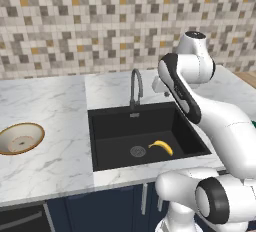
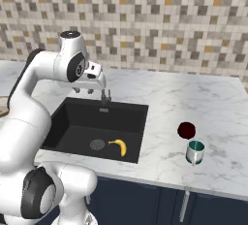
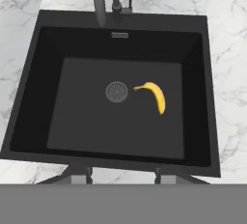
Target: Clear the mugs and bowl far away from the sink.
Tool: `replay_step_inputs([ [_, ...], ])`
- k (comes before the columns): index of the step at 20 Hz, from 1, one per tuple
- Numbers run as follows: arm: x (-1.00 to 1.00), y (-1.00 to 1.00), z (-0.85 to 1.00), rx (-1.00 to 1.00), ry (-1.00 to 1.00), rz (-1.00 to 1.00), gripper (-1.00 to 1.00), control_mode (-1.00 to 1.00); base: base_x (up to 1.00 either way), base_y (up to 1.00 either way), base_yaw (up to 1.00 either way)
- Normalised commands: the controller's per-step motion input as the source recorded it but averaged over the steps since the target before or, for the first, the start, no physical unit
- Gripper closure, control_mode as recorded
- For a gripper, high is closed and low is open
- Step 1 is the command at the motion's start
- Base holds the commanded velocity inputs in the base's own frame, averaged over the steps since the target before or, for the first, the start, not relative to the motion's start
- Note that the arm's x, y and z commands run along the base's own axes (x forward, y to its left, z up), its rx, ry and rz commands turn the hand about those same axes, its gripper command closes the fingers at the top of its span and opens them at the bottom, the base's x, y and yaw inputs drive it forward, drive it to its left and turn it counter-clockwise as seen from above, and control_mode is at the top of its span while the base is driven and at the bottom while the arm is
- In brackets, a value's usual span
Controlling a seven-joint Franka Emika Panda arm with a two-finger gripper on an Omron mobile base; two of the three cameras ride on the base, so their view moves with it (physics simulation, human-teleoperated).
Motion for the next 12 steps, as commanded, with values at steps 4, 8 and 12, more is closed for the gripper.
replay_step_inputs([
  [4, -0.3, 0.0, 0.0, 0.0, -0.03, 0.0, -1.0, -1.0, 0.0, 0.0, 0.0],
  [8, -0.46, 0.0, 0.07, -0.01, -0.21, 0.0, -1.0, -1.0, 0.0, 0.0, 0.0],
  [12, -0.41, 0.02, 0.0, 0.0, -0.15, 0.0, -1.0, -1.0, 0.0, 0.0, 0.0],
])
